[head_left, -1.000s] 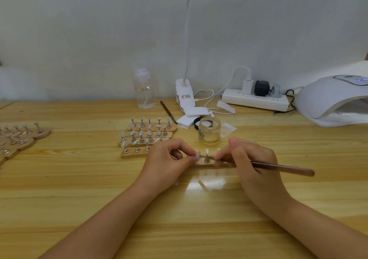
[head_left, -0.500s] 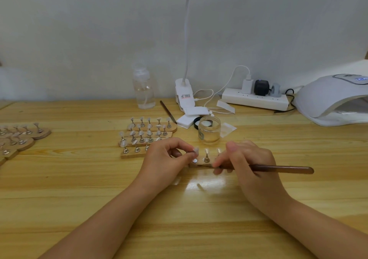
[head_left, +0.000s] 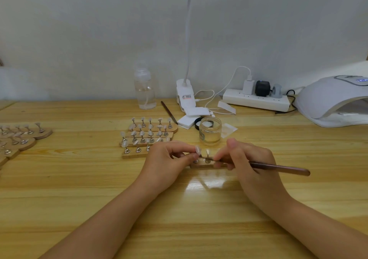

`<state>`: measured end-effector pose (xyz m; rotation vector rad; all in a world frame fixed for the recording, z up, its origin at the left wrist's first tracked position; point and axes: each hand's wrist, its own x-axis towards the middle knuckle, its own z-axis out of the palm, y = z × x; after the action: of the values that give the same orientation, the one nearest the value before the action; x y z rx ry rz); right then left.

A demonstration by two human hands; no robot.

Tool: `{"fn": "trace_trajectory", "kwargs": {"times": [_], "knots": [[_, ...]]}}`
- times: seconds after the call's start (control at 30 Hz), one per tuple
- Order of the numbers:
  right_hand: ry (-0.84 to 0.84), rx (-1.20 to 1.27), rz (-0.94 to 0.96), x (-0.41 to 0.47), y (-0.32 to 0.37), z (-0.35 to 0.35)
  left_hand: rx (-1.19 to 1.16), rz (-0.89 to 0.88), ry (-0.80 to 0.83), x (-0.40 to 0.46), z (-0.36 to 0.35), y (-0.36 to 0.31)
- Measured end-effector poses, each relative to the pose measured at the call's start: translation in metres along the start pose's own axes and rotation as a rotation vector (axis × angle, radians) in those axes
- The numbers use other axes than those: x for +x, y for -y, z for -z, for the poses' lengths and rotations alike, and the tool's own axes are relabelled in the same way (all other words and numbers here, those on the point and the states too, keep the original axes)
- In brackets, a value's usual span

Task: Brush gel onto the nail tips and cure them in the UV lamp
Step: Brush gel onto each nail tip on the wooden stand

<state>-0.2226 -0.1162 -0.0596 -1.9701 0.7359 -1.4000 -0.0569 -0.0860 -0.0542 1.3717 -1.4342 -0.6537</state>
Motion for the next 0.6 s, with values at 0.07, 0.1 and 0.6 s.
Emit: {"fn": "trace_trajectory", "kwargs": {"times": [0.07, 0.1, 0.6], "knots": [[-0.013, 0.041, -0.024, -0.0008, -0.0006, 0.0, -0.014, 0.004, 0.0, -0.0001, -0.0004, 0.0], [-0.022, 0.043, -0.012, -0.0009, -0.0007, 0.0004, -0.022, 0.009, -0.003, -0.0001, -0.0008, 0.0003], [0.01, -0.02, -0.009, 0.0008, 0.0005, 0.0002, -0.033, 0.013, 0.012, 0.0006, -0.0022, 0.0007]]}}
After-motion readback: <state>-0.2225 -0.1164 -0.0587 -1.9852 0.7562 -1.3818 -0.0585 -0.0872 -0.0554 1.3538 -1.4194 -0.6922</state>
